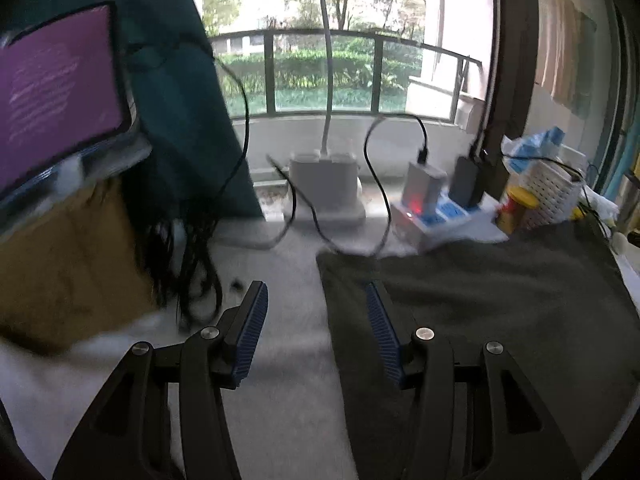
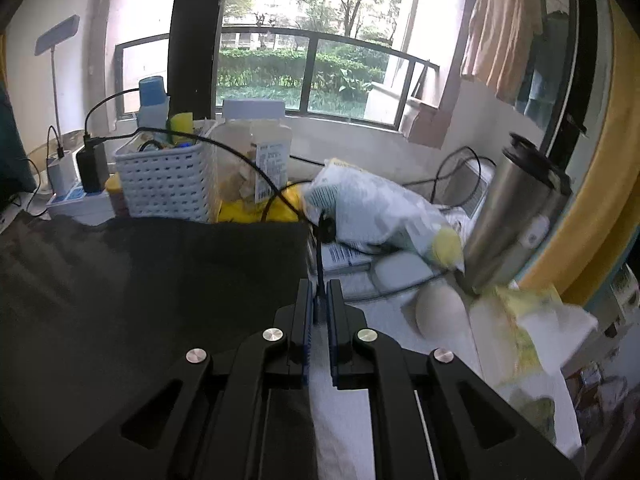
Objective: Fold small clothes
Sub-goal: 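Lower the hem onto the shirt body and open both tools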
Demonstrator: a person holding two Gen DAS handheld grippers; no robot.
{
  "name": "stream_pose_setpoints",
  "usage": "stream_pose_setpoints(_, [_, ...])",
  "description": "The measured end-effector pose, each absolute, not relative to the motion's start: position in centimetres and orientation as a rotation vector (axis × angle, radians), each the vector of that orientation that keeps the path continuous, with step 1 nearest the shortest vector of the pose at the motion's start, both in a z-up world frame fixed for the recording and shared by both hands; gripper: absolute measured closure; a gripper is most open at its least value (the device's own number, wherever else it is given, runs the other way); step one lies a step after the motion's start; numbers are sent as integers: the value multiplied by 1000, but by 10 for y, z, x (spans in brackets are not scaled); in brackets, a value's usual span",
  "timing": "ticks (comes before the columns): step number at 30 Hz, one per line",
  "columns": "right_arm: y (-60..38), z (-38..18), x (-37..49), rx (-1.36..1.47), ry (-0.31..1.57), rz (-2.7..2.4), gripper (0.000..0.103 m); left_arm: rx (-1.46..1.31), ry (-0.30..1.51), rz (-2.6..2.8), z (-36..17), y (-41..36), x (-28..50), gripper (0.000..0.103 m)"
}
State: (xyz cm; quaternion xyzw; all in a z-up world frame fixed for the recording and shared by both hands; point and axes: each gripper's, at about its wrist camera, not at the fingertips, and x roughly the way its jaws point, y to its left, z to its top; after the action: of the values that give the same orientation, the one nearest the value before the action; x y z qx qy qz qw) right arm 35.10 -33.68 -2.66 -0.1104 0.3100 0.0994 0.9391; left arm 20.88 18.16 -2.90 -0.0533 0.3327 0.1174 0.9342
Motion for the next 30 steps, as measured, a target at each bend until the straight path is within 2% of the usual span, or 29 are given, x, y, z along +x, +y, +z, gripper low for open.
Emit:
stream_pose_setpoints(2, [-344,-27,341,-216,643,201,94,-133,700,235,-33,178,194,49])
stream_pose_setpoints(4, [-352,-28,328,-210,649,192,82,-164,723,220,-37,172,177,49])
stream_pose_setpoints(6, [-361,-28,317,-192,652,192,53,-190,736,201,-43,167,163,49])
stream_pose_setpoints(7, [-363,-28,313,-185,653,191,50,-199,745,194,-45,164,157,49])
stream_pose_setpoints(18, [-401,-50,254,-99,751,204,50,-265,781,148,-66,138,93,49])
stream_pose_setpoints(30, [-402,-76,211,-31,842,261,50,-302,811,131,-73,128,48,48])
